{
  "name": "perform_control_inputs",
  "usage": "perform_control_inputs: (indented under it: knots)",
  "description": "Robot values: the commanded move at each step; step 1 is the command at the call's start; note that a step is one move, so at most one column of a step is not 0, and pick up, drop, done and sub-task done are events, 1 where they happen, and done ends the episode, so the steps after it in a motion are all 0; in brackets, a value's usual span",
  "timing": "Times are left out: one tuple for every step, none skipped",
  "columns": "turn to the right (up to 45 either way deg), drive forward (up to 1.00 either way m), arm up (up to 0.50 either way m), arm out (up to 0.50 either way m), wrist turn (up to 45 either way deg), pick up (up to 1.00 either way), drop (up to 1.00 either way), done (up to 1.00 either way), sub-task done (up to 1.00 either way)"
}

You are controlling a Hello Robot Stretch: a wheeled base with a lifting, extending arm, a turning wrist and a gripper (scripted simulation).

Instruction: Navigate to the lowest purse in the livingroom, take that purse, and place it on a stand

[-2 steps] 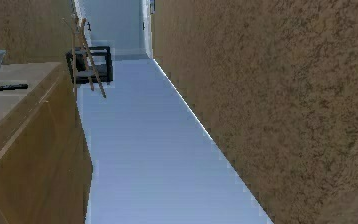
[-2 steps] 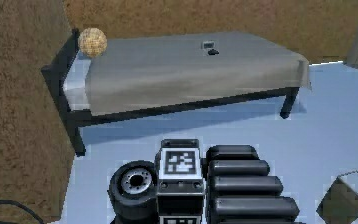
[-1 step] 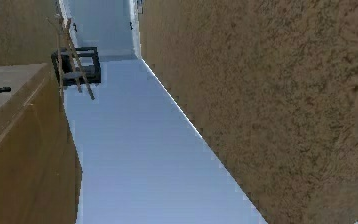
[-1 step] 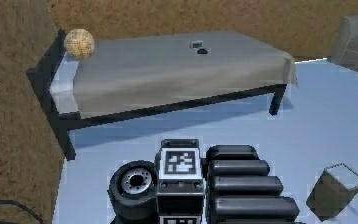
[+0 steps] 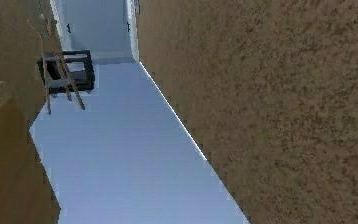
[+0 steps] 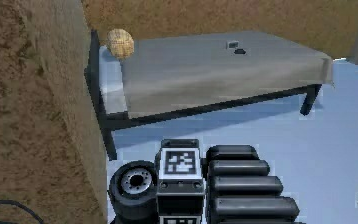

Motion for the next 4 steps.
perform_control_inputs:
  knots:
    - [-12.0, 0.0, 0.0, 0.0, 0.0, 0.0, 0.0, 0.0, 0.0]
    - [0.0, 1.0, 0.0, 0.0, 0.0, 0.0, 0.0, 0.0, 0.0]
    - [0.0, 1.0, 0.0, 0.0, 0.0, 0.0, 0.0, 0.0, 0.0]
    - [0.0, 1.0, 0.0, 0.0, 0.0, 0.0, 0.0, 0.0, 0.0]
